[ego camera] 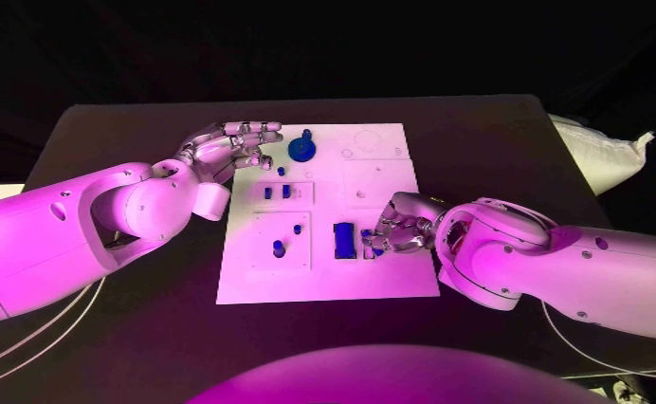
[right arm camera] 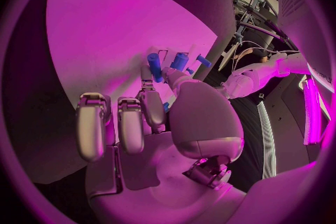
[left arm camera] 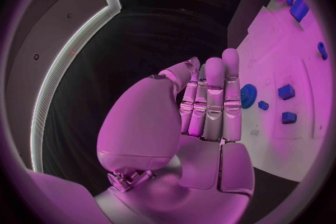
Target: Assemble the parts on the task board
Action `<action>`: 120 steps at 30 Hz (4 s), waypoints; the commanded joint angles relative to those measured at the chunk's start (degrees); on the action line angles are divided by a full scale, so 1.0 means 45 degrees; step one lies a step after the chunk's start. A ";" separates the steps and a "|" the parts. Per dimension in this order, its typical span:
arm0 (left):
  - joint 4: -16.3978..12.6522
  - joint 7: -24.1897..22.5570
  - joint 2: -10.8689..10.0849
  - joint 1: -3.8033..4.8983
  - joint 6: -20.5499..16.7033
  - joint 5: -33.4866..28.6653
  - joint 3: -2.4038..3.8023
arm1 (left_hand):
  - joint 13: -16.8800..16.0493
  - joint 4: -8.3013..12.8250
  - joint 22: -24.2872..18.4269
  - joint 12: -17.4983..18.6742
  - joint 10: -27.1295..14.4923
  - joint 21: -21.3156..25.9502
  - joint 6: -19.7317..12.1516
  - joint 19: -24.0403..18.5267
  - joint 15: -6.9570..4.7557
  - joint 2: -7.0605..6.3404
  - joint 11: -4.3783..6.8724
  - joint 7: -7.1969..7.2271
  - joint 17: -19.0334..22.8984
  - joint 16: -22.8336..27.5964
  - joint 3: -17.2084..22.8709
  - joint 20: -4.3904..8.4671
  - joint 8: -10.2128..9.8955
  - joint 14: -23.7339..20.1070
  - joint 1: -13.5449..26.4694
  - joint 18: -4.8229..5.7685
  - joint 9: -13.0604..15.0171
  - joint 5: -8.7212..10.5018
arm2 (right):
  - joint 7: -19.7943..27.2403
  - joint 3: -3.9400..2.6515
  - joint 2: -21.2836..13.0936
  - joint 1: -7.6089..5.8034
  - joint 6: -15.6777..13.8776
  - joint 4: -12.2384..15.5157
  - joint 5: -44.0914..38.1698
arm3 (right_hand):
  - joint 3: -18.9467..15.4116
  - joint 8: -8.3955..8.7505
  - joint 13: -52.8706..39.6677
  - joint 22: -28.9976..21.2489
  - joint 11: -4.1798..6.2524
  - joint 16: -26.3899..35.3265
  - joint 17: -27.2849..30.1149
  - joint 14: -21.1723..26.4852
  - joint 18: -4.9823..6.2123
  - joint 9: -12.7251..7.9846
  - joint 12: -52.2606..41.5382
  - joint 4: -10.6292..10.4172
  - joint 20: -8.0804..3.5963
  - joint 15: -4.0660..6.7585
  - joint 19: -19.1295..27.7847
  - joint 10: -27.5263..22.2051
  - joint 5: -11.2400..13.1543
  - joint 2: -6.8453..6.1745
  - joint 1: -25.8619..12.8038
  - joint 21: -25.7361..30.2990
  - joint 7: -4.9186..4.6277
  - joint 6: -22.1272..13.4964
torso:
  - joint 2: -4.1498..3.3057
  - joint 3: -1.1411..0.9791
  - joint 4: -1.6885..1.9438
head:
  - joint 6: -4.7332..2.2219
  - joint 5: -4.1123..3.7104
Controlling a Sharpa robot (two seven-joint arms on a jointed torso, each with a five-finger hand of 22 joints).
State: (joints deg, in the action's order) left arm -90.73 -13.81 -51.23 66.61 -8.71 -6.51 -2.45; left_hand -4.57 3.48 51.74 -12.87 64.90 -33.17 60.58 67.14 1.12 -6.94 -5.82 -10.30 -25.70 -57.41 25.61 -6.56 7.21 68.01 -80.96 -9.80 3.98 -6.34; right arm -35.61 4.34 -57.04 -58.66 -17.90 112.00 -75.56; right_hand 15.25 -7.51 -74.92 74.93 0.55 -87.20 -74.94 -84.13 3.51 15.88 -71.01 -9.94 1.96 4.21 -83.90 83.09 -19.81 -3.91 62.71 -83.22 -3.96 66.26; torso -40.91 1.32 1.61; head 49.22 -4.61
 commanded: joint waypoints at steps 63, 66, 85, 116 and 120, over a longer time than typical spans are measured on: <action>-0.0011 0.0042 0.0007 -0.0001 0.0327 0.0175 0.0008 | 0.0028 0.0119 -0.0014 -0.0074 -0.0125 0.0057 -0.0078 0.0001 -0.0102 0.0128 0.0007 0.0045 0.0055 0.0076 -0.0023 0.0076 0.0093 -0.0002 -0.0045 -0.0147 -0.0022 -0.0001 | 0.0057 0.0002 0.0082 0.0012 0.0301 0.0072 -0.0647 | -0.1036 -0.0326 -0.1440 0.1129 0.0269 -0.0154 -0.2416 -0.1127 -0.0283 0.0302 -0.0987 -0.0410 -0.0247 0.0268 -0.0546 0.0522 -0.0221 0.1243 0.0128 -0.0216 0.0328 0.0729 | 0.0006 0.0007 0.0033 | 0.0049 -0.0035; -0.0012 0.0043 0.0007 -0.0001 0.0321 0.0185 0.0008 | 0.0028 0.0119 -0.0014 -0.0074 -0.0125 0.0057 -0.0078 0.0001 -0.0102 0.0128 0.0007 0.0045 0.0055 0.0076 -0.0023 0.0076 0.0093 -0.0002 -0.0045 -0.0147 -0.0022 -0.0001 | 0.0060 0.0002 0.0087 0.0012 0.0297 0.0071 -0.0647 | -0.1033 -0.0333 -0.1447 0.1144 0.0274 -0.0155 -0.2418 -0.1128 -0.0286 0.0307 -0.0992 -0.0433 -0.0250 0.0271 -0.0552 0.0526 -0.0233 0.1282 0.0117 -0.0225 0.0332 0.0738 | 0.0001 0.0006 0.0039 | 0.0033 -0.0035; -0.0011 0.0076 0.0007 0.0000 0.0347 0.0204 0.0008 | 0.0033 0.0129 -0.0014 -0.0085 -0.0137 0.0063 -0.0073 -0.0009 -0.0101 0.0144 0.0006 0.0047 0.0069 0.0081 -0.0024 0.0075 0.0099 -0.0013 -0.0045 -0.0146 -0.0021 -0.0002 | 0.0126 -0.0008 -0.0018 0.0010 0.0124 0.0219 -0.0630 | -0.1717 -0.0389 -0.1495 0.1148 0.0279 -0.0156 -0.2427 -0.1128 -0.0287 0.0363 -0.0947 -0.0692 -0.0276 0.0284 -0.0555 0.0541 -0.0235 0.0764 -0.0266 -0.0220 0.0337 0.0729 | 0.0006 -0.0006 0.0028 | 0.0034 -0.0050; 0.0066 0.0090 0.0040 -0.0004 0.0389 0.0204 0.0004 | 0.0036 0.0130 -0.0015 -0.0089 -0.0150 0.0067 -0.0067 -0.0015 -0.0099 0.0152 0.0003 0.0046 0.0078 0.0085 -0.0030 0.0074 0.0106 -0.0021 -0.0036 -0.0145 -0.0019 -0.0002 | 0.0489 -0.0060 -0.0480 -0.0087 0.1178 0.0250 -0.0146 | -0.3532 -0.0363 -0.1257 0.1023 0.0157 -0.0124 -0.2399 -0.1118 -0.0254 0.0424 -0.0175 0.0294 -0.0203 0.0180 -0.0474 0.0259 0.1957 0.0207 0.1600 -0.0100 0.0198 0.0346 | -0.0018 0.0003 0.0044 | -0.0037 -0.0112; 0.0062 0.0095 0.0033 -0.0004 0.0388 0.0204 0.0004 | 0.0036 0.0130 -0.0015 -0.0089 -0.0150 0.0067 -0.0067 -0.0015 -0.0099 0.0152 0.0003 0.0046 0.0078 0.0085 -0.0030 0.0074 0.0106 -0.0021 -0.0036 -0.0145 -0.0019 -0.0002 | 0.0485 -0.0059 -0.0383 -0.0074 0.1242 0.0206 -0.0206 | -0.3590 -0.0369 -0.1262 0.1025 0.0156 -0.0123 -0.2399 -0.1118 -0.0254 0.0426 -0.0172 0.0357 -0.0202 0.0179 -0.0474 0.0261 0.2081 0.0222 0.1682 -0.0100 0.0197 0.0349 | -0.0005 0.0008 0.0029 | -0.0011 -0.0100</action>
State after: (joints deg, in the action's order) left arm -90.36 -13.17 -51.15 66.59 -8.06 -5.77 -2.46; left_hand -4.49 3.64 51.74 -13.10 64.49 -33.17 60.58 67.14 1.15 -6.71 -5.82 -10.30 -25.41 -57.41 25.45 -6.56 7.42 68.01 -81.19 -9.80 3.95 -6.34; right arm -33.66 4.07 -58.89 -59.08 -14.07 112.97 -76.06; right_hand -1.01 -9.06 -75.10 74.91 1.58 -87.65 -74.93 -83.91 2.99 17.74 -72.01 -8.68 1.14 5.23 -83.89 83.88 -10.63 -2.96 69.79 -83.88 -3.07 68.14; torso -40.96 1.33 1.81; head 49.09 -5.10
